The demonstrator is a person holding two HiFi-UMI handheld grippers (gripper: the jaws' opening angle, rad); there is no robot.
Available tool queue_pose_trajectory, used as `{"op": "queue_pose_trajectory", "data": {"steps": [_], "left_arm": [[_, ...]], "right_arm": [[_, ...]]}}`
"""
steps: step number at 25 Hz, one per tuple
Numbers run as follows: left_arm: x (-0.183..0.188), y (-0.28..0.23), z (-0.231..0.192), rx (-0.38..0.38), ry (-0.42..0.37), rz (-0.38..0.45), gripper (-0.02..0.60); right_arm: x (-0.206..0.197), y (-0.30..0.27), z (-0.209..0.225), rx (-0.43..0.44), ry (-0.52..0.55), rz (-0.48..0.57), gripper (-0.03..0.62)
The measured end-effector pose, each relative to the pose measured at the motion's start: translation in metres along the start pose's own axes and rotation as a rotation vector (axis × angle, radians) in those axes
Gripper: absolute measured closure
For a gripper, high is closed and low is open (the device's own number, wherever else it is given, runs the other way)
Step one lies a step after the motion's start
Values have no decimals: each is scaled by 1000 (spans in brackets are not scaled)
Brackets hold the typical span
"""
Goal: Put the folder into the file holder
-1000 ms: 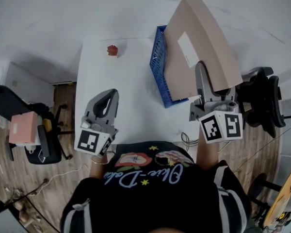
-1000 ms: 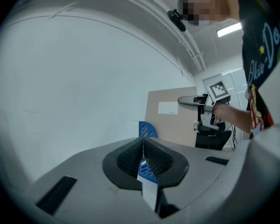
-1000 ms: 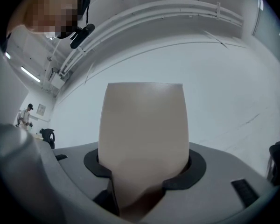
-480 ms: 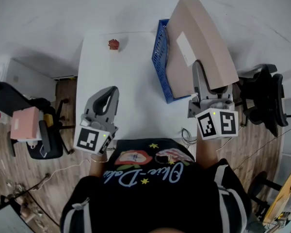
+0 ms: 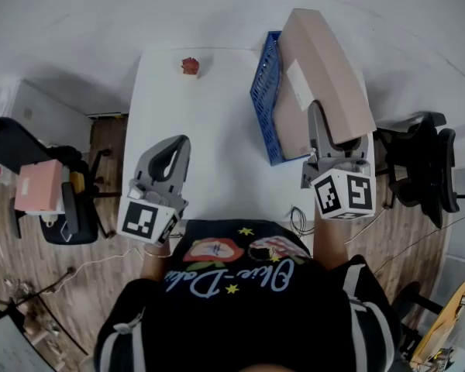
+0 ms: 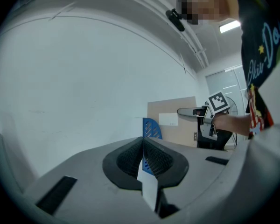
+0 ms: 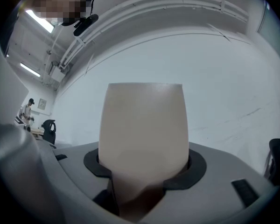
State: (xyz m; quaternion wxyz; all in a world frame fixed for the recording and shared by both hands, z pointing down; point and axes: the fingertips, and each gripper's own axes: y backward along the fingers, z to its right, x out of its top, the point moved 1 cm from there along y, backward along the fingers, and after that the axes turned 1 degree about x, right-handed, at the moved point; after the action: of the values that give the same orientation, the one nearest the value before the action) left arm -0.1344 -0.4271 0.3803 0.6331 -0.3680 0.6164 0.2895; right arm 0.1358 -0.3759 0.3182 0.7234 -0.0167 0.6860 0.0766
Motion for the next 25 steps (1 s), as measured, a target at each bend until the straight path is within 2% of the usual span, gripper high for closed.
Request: {"op": "queue_pose_trajectory", "data": {"steps": [6, 25], "left_arm": [[2, 2, 0, 8, -5, 2, 577], [0, 7, 3, 24, -5, -1, 577]], "right_arm": [[-16, -2, 1, -2, 6, -43, 332], [-41, -4, 1, 13, 18, -78, 332]]}}
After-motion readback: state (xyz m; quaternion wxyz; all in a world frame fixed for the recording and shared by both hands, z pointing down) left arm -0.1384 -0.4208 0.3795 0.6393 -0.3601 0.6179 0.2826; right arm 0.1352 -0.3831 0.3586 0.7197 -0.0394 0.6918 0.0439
